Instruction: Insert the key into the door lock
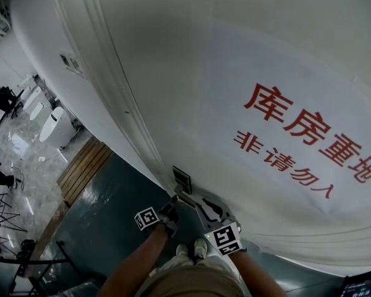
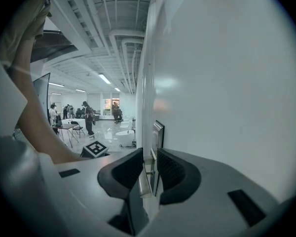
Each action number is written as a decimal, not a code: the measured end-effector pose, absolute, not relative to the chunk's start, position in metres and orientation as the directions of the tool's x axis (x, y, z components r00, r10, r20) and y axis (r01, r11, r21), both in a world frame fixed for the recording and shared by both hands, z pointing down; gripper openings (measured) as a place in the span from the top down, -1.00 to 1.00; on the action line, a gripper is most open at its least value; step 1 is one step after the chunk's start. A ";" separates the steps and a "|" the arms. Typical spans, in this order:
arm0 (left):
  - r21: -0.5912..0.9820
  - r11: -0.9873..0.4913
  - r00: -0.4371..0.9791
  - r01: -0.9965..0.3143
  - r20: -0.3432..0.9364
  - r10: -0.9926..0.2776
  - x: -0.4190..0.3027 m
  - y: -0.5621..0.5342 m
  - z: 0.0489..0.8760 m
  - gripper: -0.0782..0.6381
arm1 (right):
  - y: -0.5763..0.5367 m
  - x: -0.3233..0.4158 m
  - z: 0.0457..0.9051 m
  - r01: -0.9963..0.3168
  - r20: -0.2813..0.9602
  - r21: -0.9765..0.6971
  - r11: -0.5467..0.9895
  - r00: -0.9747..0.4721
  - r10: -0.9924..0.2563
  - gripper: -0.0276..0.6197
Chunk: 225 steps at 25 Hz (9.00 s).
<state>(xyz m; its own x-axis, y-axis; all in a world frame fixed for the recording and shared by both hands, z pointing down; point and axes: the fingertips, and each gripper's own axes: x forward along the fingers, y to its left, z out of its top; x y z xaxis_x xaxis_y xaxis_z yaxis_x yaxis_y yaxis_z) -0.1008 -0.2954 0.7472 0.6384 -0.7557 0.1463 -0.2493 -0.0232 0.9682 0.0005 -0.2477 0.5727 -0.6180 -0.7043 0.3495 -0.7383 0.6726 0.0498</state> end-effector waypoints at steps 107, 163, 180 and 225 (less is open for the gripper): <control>0.977 -0.069 0.659 -0.203 0.084 -0.747 -0.093 -0.308 0.757 0.69 | -0.254 -0.004 0.587 -0.725 0.392 0.035 0.688 -0.623 -0.677 0.63; 0.983 -0.043 0.635 -0.177 0.081 -0.769 -0.088 -0.315 0.759 0.69 | -0.250 -0.012 0.590 -0.713 0.384 0.016 0.701 -0.643 -0.663 0.63; 0.983 -0.045 0.629 -0.176 0.077 -0.773 -0.088 -0.315 0.759 0.69 | -0.251 -0.006 0.590 -0.716 0.384 0.016 0.698 -0.640 -0.666 0.63; 0.970 -0.072 0.629 -0.234 0.094 -0.772 -0.091 -0.316 0.758 0.69 | -0.247 -0.010 0.594 -0.689 0.410 0.031 0.724 -0.652 -0.638 0.63</control>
<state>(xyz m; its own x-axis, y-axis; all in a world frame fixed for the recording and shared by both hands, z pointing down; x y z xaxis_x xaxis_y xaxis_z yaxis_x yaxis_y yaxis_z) -0.0906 -0.3158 0.7583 0.6291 -0.7716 0.0943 -0.2337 -0.0719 0.9696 -0.0103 -0.2468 0.5940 -0.6521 -0.6380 0.4095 -0.6889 0.7242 0.0313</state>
